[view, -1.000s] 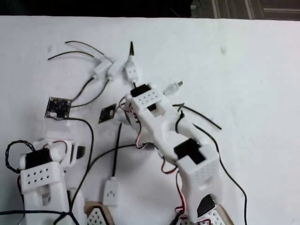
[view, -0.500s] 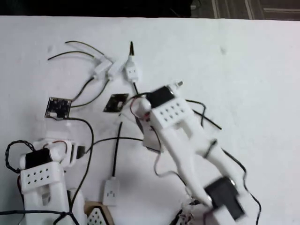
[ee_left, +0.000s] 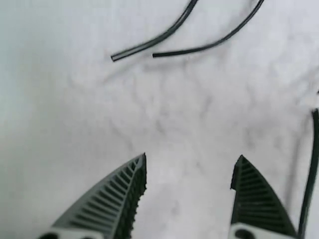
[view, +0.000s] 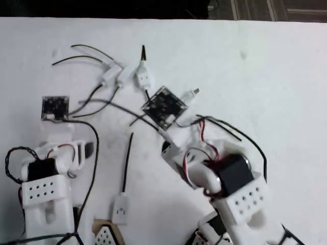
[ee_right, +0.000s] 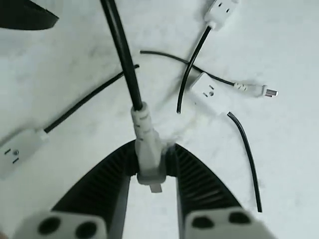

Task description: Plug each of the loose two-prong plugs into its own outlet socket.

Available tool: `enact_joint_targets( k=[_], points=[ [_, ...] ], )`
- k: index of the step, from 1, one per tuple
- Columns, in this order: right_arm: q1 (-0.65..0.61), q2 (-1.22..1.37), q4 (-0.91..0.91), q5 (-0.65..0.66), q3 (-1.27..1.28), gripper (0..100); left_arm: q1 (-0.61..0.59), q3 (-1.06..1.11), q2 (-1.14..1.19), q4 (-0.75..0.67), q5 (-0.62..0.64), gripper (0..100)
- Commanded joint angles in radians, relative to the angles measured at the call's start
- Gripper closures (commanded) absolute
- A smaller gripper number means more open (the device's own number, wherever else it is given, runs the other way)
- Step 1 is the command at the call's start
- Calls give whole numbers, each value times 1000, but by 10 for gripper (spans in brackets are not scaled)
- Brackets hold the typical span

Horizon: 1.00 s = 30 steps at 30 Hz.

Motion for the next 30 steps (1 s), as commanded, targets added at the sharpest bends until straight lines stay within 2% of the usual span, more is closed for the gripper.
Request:
enact_joint_targets(
  k=[1,9,16,24,30],
  points=[
    [-25,-76,-119,-64,55,981,99,-101,-18,-15,91,722],
    [-113,-142,-280,-150,219,981,326,-173,-18,-35,203,722],
    [-116,-143,-403,-155,331,981,498,-133,-18,-94,204,722],
    [-111,-142,-519,-147,451,981,579,-123,-18,-87,198,722],
    [-108,-140,-552,-147,480,981,595,-126,-18,-68,196,722]
  ],
)
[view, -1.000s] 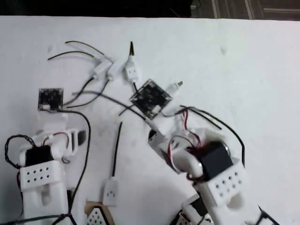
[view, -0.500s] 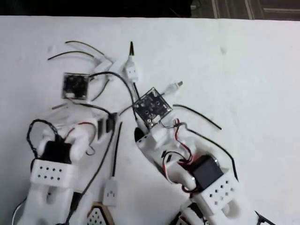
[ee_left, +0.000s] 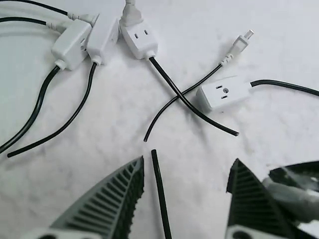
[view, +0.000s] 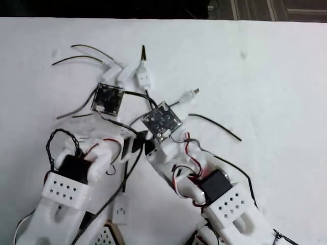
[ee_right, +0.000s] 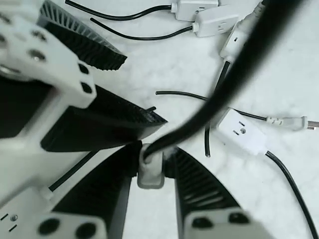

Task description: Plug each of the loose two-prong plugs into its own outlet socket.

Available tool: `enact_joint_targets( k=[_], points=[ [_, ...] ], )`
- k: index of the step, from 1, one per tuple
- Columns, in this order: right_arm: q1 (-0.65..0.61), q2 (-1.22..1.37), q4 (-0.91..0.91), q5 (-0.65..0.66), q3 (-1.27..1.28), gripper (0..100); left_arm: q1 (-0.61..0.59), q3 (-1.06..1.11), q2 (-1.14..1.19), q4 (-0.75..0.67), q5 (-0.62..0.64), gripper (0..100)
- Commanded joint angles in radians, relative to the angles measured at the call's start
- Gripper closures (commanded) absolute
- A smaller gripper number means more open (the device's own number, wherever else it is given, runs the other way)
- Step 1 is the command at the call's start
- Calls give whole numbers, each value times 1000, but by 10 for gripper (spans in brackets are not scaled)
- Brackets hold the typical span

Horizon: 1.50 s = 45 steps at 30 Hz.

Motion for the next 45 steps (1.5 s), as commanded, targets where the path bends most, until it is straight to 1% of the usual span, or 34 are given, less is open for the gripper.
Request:
enact_joint_targets(
  k=[1,6,8,11,15,19,22,25,29,34,37,41,45],
  points=[
    [-4,-10,-33,-2,0,981,28,-11,-19,8,2,722],
    [4,-10,-31,-2,5,981,21,-14,-19,9,2,722],
    [35,-10,-31,-2,5,981,16,-15,-19,9,2,722],
    [96,-10,-31,-2,5,981,-25,-15,-64,9,2,722],
    [137,-10,-31,-2,5,981,-77,11,-228,26,2,722],
    [159,-10,-30,-2,6,981,-116,94,-437,31,3,722],
    [186,-10,-31,-5,6,981,-166,149,-572,32,3,722],
    [231,-10,-31,-9,6,981,-208,155,-621,87,-26,722],
    [302,-8,-33,-9,6,981,-208,124,-621,201,-78,718],
    [352,-8,-59,-11,20,981,-208,68,-618,333,-157,717],
    [366,-8,-122,-11,58,981,-211,54,-549,364,-203,717],
    [407,-8,-143,-9,64,981,-211,-6,-291,376,-259,717],
    [469,-8,-147,-2,63,981,-209,-138,-2,448,-302,717]
  ],
)
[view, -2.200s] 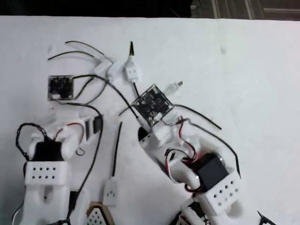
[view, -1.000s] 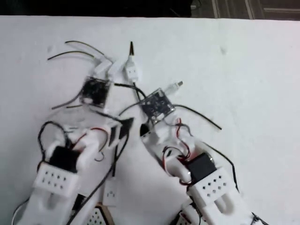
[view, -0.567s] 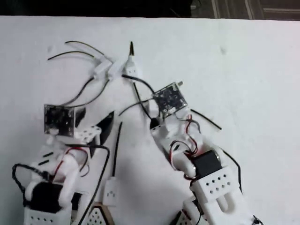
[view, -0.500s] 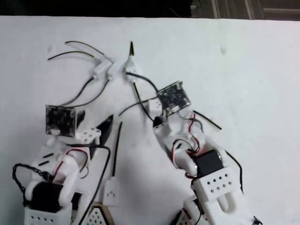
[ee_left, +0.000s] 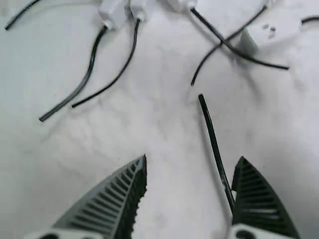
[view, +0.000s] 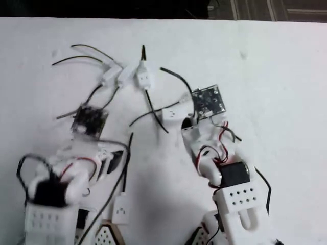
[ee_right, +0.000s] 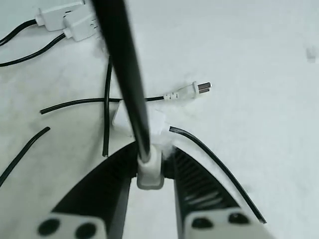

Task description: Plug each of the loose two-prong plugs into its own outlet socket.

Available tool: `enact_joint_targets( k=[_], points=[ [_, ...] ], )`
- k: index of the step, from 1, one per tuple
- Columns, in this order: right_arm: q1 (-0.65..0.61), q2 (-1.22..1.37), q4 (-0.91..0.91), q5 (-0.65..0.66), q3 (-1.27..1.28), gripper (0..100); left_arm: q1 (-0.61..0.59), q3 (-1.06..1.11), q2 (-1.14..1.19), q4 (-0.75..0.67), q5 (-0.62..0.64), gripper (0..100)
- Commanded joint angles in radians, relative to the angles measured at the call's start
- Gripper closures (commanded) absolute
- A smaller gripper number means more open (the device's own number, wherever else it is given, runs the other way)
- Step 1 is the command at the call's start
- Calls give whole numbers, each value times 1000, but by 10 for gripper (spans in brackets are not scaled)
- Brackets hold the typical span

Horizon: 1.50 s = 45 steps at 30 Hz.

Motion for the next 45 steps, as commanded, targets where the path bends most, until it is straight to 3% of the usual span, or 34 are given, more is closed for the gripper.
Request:
enact_joint_targets(
  k=[1,6,10,14,21,29,36,42,45],
  points=[
    [51,-8,-21,-2,-9,981,-7,-143,254,61,-32,717],
    [70,-8,-21,0,-9,981,5,-203,398,110,-32,716],
    [70,-8,-21,0,-9,981,90,-158,449,100,-31,718],
    [70,-8,-21,0,-9,981,168,-117,504,40,-25,721],
    [70,-8,-21,0,-8,981,173,-117,751,-84,-25,727],
    [70,-8,-21,0,-8,981,180,-118,975,-282,-28,892],
    [71,-8,-21,0,-8,981,183,-164,1043,-285,-28,962],
    [71,-8,-18,0,-8,981,199,-227,1041,-212,-21,888],
    [71,-8,-18,0,-8,981,183,-285,1041,-150,54,813]
  ],
)
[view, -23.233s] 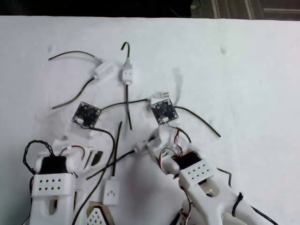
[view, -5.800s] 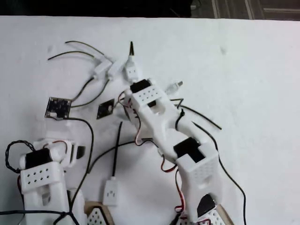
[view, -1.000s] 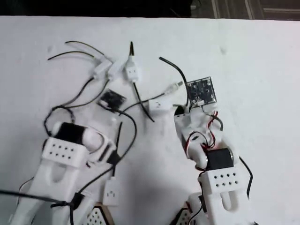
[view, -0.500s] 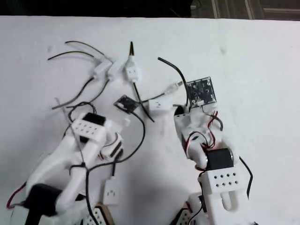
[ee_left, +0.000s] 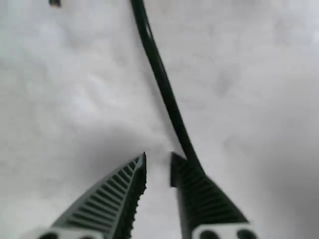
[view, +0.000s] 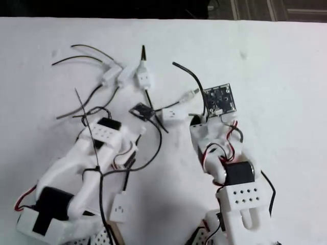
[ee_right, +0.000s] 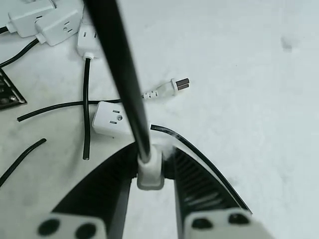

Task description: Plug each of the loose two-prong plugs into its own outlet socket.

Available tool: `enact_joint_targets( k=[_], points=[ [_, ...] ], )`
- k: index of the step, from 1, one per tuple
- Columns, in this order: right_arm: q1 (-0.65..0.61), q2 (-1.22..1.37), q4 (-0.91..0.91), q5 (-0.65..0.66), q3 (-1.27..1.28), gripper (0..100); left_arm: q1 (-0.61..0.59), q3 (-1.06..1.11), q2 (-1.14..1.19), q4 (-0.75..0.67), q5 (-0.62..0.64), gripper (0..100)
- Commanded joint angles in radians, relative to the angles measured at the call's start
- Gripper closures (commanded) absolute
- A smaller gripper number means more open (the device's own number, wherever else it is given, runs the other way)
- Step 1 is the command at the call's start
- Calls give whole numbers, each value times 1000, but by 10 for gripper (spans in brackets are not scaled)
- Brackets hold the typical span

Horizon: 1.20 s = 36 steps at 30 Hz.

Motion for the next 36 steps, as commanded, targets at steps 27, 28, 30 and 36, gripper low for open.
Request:
enact_joint_targets(
  k=[27,28,30,36],
  points=[
    [13,-8,-13,0,-6,981,108,-41,5,-81,95,772],
    [13,-8,-13,0,-6,981,108,-17,5,-112,91,793],
    [13,-8,-13,0,-6,981,116,17,4,-143,89,847],
    [13,-8,-13,0,-6,981,117,25,4,-141,64,926]
  ],
)
